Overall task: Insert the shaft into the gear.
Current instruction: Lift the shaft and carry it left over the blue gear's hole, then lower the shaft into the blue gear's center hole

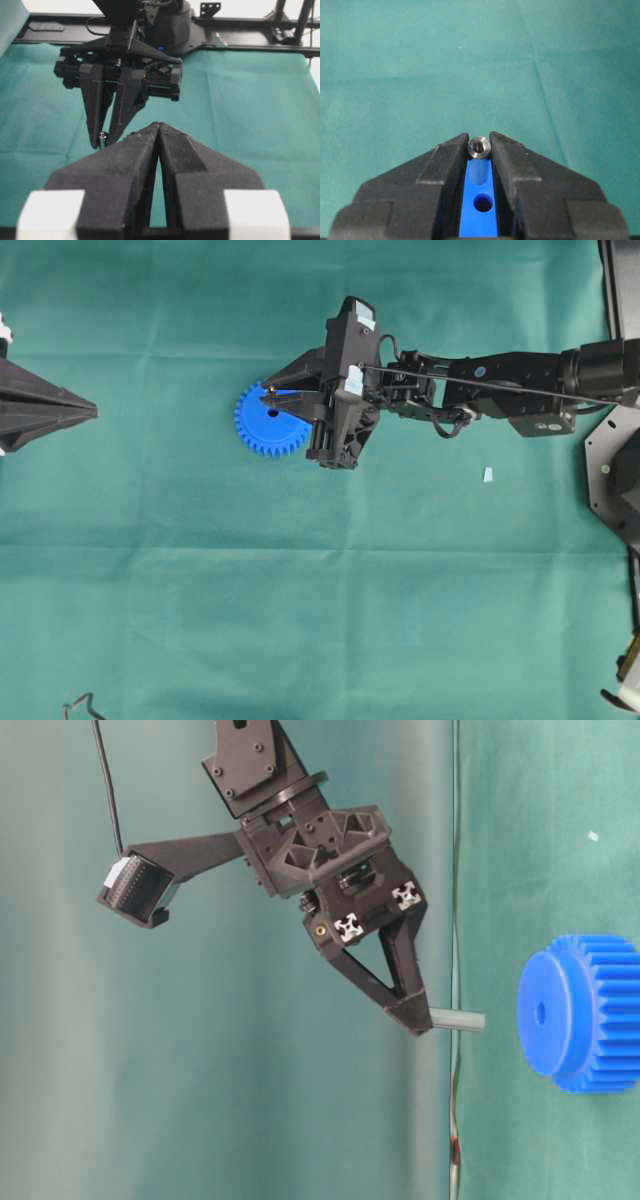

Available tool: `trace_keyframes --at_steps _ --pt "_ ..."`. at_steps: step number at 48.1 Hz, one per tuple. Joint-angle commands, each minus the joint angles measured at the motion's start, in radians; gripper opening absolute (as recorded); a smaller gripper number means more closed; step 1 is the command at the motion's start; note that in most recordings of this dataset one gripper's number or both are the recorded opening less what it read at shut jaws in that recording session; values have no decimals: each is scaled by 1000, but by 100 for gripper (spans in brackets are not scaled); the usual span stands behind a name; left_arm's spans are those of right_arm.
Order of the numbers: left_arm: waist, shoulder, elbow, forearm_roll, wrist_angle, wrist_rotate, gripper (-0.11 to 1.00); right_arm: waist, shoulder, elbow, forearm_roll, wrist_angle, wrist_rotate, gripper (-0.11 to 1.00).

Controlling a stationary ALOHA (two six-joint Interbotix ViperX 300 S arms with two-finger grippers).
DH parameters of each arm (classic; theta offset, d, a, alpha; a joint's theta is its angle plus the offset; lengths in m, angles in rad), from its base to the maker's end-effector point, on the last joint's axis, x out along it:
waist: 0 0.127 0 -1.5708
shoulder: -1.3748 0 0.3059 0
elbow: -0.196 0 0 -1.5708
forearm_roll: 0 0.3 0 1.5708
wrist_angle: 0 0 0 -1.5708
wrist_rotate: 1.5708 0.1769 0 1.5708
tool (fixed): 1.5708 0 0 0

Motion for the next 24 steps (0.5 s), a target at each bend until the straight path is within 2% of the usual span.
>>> trace_keyframes --at_steps 1,24 --pt "3 5 -26 2 -6 2 0 2 0 -9 0 -6 3 19" --pt "3 5 -25 2 -6 2 0 -12 106 -11 8 -66 12 19"
